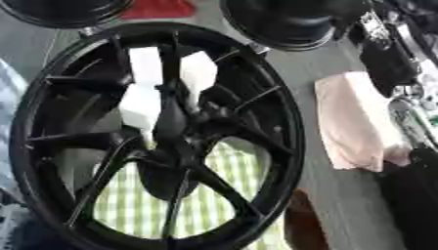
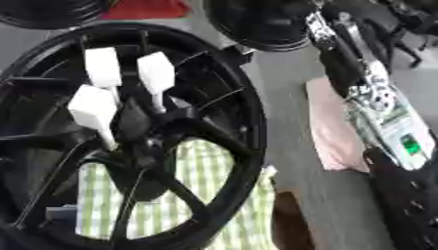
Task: Pull the pin out of the wheel hub.
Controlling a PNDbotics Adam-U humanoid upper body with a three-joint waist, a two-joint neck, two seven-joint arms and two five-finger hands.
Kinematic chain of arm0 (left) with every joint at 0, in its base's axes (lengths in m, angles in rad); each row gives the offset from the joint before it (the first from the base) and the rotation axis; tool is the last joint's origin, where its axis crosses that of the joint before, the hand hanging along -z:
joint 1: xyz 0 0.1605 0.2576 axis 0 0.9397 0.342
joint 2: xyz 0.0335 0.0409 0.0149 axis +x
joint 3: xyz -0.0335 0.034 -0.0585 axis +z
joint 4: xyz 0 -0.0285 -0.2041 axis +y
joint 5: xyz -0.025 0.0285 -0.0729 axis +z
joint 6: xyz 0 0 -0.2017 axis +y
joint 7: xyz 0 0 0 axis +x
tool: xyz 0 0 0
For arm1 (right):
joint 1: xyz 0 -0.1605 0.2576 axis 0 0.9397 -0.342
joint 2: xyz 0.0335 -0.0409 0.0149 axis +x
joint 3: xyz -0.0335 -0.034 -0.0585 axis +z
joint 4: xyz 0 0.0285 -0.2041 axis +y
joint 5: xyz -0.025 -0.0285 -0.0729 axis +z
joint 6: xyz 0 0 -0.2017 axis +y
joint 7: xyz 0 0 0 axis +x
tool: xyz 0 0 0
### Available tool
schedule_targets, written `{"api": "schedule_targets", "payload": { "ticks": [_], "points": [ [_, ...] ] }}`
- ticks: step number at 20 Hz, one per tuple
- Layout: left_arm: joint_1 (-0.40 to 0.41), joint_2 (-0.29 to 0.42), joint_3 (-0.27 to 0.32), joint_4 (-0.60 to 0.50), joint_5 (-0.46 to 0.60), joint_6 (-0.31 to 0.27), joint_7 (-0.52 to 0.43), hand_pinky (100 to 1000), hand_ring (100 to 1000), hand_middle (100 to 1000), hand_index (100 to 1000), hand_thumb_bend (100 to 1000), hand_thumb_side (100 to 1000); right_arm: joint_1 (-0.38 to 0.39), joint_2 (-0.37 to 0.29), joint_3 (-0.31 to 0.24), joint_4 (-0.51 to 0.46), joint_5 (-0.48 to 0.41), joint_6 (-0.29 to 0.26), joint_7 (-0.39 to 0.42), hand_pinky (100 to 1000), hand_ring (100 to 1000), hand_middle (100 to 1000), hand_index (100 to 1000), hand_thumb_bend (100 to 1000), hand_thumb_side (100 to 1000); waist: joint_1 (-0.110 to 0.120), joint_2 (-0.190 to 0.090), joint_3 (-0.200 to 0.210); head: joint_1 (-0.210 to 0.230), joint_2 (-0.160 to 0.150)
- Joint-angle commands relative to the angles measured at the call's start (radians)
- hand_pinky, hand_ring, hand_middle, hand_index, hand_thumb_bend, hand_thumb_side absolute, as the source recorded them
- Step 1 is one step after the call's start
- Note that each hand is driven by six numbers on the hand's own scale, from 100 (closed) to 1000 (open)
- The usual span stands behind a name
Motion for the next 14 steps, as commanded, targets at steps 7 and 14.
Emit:
{"api": "schedule_targets", "payload": {
  "ticks": [7,14],
  "points": [
    [-0.125,0.370,-0.044,-0.017,-0.101,0.061,-0.351,832,728,652,773,441,638,0.029,-0.047,-0.012,-0.016,0.021,-0.001,-0.009,952,909,398,654,100,662,0.017,-0.037,-0.005,-0.036,0.005],
    [-0.275,0.564,-0.098,-0.017,-0.142,-0.013,-0.703,817,735,667,782,466,650,0.044,-0.055,-0.009,-0.016,0.037,0.000,-0.011,952,909,397,653,100,665,0.025,-0.036,-0.005,-0.040,0.003]
  ]
}}
